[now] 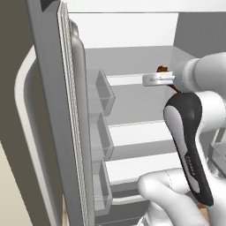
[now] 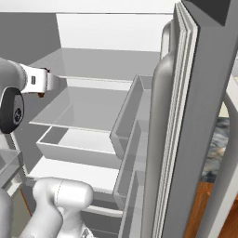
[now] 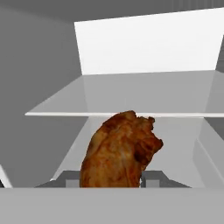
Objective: Open the fridge, remove the peach, cucumber, and chicken drumstick, and place them on any counter.
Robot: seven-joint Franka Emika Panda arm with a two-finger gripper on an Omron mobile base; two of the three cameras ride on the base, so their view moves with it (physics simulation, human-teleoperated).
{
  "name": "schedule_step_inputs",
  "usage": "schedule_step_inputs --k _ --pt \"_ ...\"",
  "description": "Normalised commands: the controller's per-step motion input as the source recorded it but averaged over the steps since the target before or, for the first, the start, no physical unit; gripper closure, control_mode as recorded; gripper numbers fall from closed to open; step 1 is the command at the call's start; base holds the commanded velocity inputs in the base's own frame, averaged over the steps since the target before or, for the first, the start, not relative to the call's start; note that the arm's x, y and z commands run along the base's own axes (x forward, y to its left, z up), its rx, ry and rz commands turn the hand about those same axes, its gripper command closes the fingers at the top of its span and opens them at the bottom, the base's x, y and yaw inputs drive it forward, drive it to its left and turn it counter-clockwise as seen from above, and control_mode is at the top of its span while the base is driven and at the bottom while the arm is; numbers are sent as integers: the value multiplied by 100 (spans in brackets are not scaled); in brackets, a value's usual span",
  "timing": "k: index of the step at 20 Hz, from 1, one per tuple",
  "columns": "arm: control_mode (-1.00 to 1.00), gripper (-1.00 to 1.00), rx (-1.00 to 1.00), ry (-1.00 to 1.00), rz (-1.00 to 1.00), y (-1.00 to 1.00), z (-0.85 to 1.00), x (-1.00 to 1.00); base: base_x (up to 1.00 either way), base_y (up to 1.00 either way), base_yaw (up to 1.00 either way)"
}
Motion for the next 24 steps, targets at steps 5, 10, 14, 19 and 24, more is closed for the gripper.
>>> schedule_step_inputs --k 5,10,14,19,24 --pt "-100 100 0 0 0 -16 17 -91 0 0 0" --pt "-100 100 0 0 0 -29 2 -66 0 0 0" --pt "-100 100 0 1 -1 -25 0 -27 0 0 0" --pt "-100 100 0 0 -10 -6 0 0 0 0 0" --pt "-100 100 0 0 -11 0 -2 0 0 0 0"
